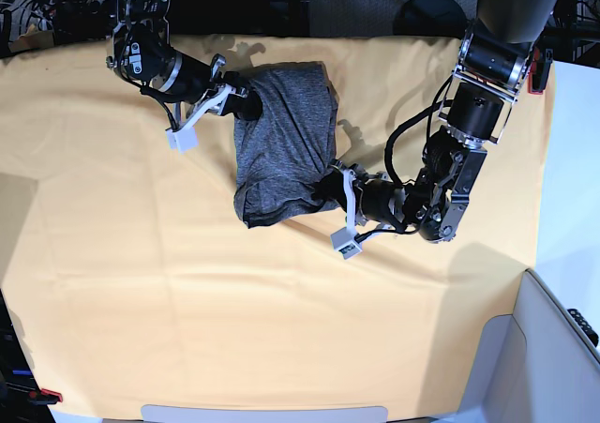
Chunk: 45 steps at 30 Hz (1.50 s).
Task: Fold the T-shirt properly
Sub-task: 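Pull the bundle's sides apart with both grippers, stretching the shirt, then release the shirt with both grippers and lift them away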
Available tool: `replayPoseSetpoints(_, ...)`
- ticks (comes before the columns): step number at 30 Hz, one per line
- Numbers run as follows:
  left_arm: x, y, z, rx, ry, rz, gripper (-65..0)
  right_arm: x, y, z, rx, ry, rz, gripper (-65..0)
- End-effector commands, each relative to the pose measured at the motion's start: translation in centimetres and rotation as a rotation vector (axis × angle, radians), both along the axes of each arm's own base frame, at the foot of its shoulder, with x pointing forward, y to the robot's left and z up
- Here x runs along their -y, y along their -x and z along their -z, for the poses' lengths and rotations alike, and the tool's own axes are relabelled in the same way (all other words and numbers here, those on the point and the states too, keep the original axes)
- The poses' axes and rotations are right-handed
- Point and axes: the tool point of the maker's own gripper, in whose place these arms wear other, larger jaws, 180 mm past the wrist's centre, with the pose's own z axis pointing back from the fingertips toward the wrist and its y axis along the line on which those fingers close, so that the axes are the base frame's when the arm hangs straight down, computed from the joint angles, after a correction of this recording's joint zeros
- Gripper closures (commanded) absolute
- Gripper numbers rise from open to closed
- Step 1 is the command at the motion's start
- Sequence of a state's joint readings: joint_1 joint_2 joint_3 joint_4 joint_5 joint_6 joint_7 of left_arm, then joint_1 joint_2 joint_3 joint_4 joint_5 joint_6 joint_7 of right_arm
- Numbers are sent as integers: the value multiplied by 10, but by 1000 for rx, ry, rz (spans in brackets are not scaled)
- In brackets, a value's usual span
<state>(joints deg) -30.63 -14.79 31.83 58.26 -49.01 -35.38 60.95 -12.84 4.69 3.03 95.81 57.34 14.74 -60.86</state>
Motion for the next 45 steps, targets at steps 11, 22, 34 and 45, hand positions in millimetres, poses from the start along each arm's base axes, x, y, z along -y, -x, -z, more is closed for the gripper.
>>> replayPoseSetpoints(11,-20,-27,-17,60,-6,-85,-111,-1,-15,-31,104,5,-12,-327)
replayPoseSetpoints(22,-40,-33,-20,68,-7,-135,-160,19,-28,-44,154,28,45,-327)
replayPoseSetpoints(34,-53,-38,-23,80,-19,-155,-161,72,-37,-53,193,84,199,-327)
replayPoseSetpoints(45,-110,-68,-65,152,72,-374,-159,116,-66,-85,318,129,330,-327)
